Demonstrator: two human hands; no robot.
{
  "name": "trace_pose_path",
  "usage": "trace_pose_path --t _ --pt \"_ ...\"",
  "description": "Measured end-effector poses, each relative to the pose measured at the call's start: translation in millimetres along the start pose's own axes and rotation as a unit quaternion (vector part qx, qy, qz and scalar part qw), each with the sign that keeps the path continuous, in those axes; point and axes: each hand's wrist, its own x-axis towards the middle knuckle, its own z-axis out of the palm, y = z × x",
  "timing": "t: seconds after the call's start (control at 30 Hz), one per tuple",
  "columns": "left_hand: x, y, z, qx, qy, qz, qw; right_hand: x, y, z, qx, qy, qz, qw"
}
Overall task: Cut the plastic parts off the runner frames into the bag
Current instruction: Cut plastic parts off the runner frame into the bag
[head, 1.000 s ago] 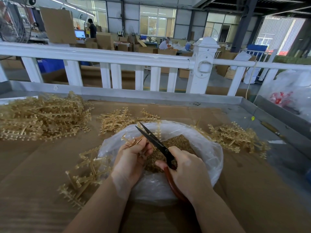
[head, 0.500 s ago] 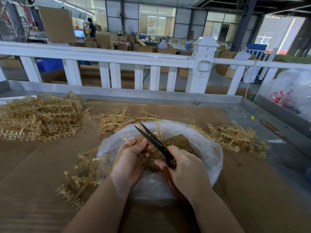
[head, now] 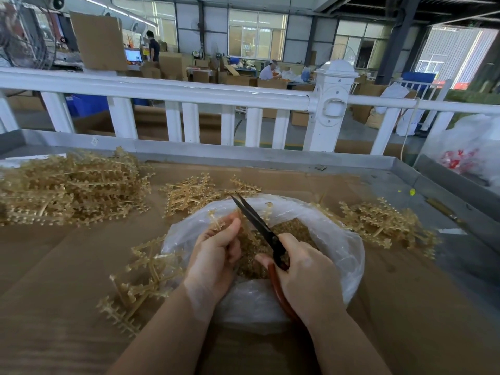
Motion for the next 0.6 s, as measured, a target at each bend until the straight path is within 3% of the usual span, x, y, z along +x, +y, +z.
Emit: trace_pose_path --t 0.6 --pt "2.9 -0.7 -1.3 -0.071 0.036 -0.006 0.997 -2.9 -3.0 0.5 -0.01 0.035 -0.011 0.999"
